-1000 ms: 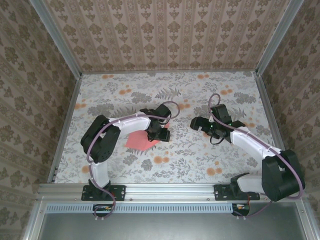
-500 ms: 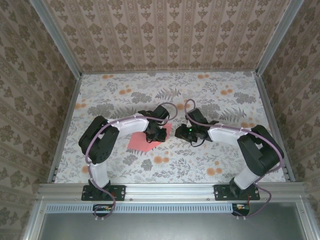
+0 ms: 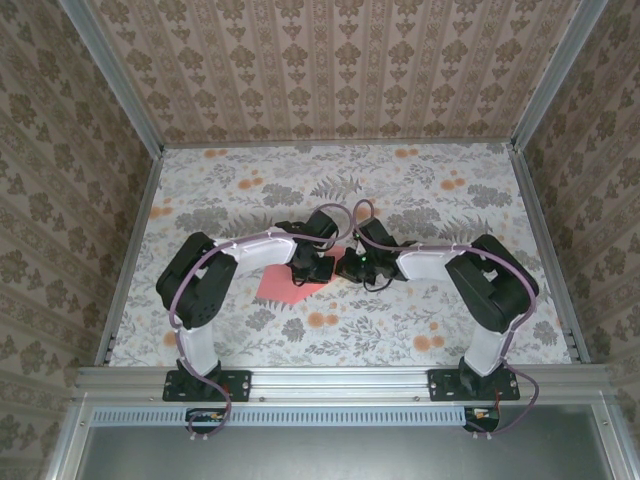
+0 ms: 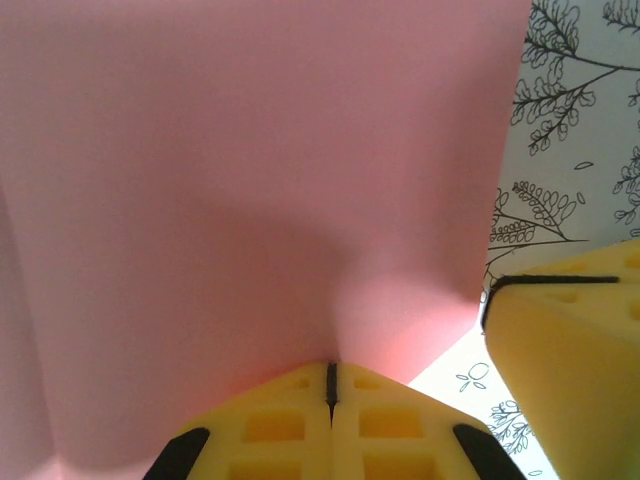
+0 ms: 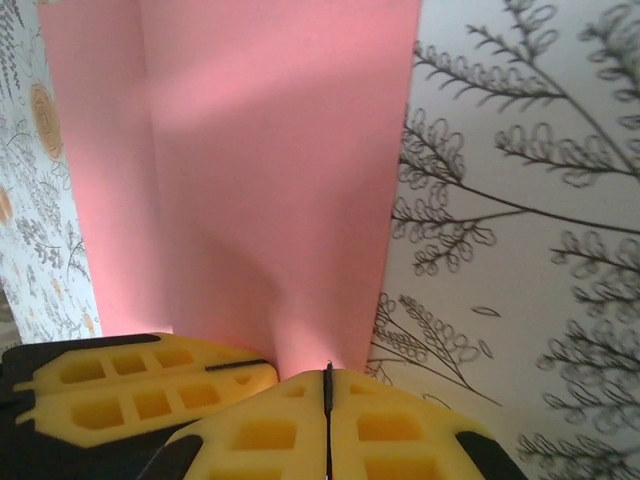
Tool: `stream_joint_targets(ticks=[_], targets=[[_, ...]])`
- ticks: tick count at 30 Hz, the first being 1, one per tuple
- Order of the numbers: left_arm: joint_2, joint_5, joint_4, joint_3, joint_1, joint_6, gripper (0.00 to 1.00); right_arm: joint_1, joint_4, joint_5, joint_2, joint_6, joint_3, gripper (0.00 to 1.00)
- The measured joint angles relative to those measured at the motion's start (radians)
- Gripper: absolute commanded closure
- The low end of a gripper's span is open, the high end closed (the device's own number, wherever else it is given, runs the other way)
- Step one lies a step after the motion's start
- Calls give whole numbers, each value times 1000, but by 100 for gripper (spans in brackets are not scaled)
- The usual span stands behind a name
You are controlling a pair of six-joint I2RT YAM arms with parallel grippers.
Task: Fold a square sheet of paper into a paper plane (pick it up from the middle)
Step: Turn over the paper at the center of the table.
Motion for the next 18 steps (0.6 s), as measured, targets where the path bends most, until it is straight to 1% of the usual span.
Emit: stream_joint_targets(ticks=[9, 11, 14, 18], targets=[[-22, 5, 12, -19, 6, -11, 99, 0, 15, -23, 33, 8, 3, 93], [-51, 5, 13, -36, 14, -23, 92, 0, 12, -22, 35, 3, 6, 93], [-132, -1, 28, -85, 52, -57, 78, 0, -4, -19, 35, -11, 11, 93], [-261, -8, 64, -194, 156, -114, 51, 0, -23, -13, 35, -25, 21, 94]])
